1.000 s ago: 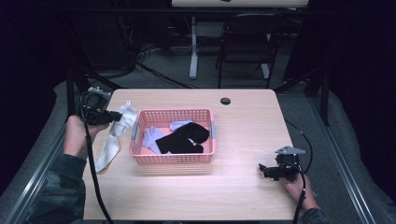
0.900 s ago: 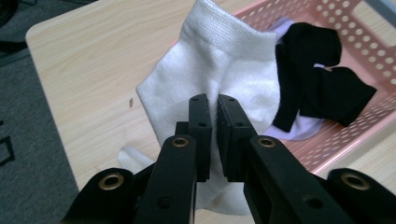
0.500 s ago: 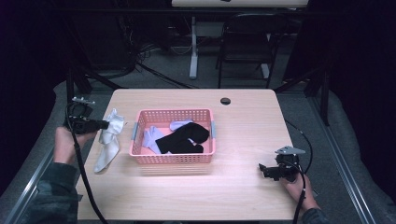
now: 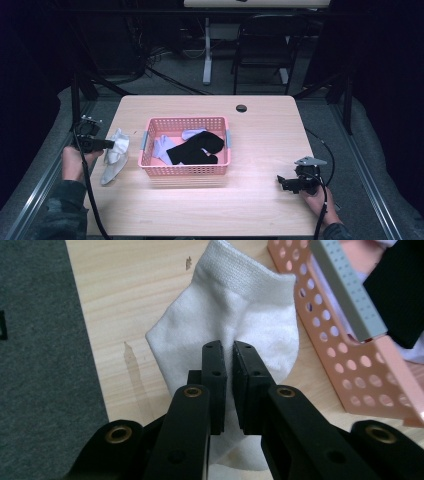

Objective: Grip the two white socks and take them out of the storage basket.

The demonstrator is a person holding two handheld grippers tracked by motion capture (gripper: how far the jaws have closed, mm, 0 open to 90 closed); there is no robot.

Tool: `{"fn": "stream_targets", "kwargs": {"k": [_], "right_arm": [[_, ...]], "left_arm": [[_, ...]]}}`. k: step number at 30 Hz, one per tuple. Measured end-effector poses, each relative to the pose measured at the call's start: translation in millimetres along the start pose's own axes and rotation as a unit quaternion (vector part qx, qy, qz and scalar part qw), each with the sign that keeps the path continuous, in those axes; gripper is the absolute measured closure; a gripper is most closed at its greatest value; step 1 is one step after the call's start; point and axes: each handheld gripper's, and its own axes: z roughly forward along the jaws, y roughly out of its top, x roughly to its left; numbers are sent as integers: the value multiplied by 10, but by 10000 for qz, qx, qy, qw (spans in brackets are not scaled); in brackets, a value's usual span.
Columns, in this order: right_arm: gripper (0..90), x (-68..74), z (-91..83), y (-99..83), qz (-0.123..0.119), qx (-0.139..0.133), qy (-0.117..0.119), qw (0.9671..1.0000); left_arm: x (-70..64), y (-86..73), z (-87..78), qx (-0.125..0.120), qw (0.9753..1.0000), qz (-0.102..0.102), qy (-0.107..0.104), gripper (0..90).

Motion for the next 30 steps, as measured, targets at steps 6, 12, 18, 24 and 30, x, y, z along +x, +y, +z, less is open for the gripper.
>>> {"fn": "stream_targets", "kwargs": {"k": [6,12,18,24,30], "right_arm": [[0,0,0,0,-3,2,-3,10000],[0,-1,0,0,-3,0,0,10000],[0,-1,0,0,-2,2,2,10000],[0,0,0,0,0,0,0,10000],[0,0,0,0,-2,2,2,10000]], "left_arm": [[3,-51,195,218,9996,-14,155,842],[0,-79,368,347,9991,-33,246,842],[35,-129,551,568,9982,-111,165,834],[47,-154,610,596,9980,-178,108,797],[54,-174,584,564,9980,-284,36,600]]}}
